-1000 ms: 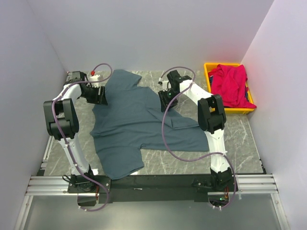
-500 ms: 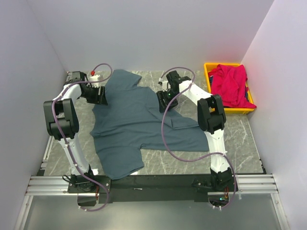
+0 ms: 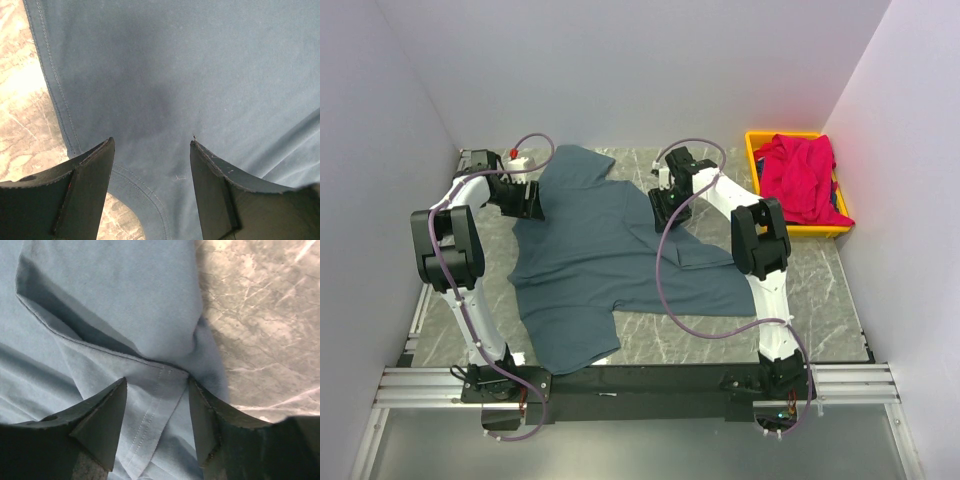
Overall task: Fold and stack the t-shirts
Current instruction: Flatten the tshirt out
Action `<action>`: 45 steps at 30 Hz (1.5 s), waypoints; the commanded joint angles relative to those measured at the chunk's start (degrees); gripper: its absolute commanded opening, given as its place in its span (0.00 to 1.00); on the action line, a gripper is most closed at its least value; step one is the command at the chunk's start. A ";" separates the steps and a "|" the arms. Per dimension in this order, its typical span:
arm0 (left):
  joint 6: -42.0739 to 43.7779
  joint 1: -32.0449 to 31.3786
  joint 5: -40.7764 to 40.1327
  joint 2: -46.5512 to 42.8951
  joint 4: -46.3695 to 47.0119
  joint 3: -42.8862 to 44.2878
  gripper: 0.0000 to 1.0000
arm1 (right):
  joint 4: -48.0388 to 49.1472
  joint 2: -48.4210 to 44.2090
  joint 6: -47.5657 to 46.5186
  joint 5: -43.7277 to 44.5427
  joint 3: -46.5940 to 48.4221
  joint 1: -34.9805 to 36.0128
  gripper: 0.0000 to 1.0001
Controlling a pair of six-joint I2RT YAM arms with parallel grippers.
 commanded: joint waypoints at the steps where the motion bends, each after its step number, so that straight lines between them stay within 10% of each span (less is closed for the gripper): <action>1: 0.14 -0.17 1.71 -1.73 1.51 0.06 0.67 | 0.78 -3.82 0.80 1.15 0.52 -0.60 0.58; 14: 0.14 -0.08 2.24 -1.46 1.07 0.50 0.67 | -0.45 0.13 0.80 0.37 2.71 -0.68 0.54; 26: -0.04 -0.17 2.15 -1.11 0.90 1.20 0.67 | -2.47 -0.92 -0.61 -5.27 5.70 -2.35 0.00; 45: 0.40 -0.25 1.80 -1.11 0.63 1.20 0.68 | 1.21 -3.11 -0.08 -2.38 4.30 -4.81 0.00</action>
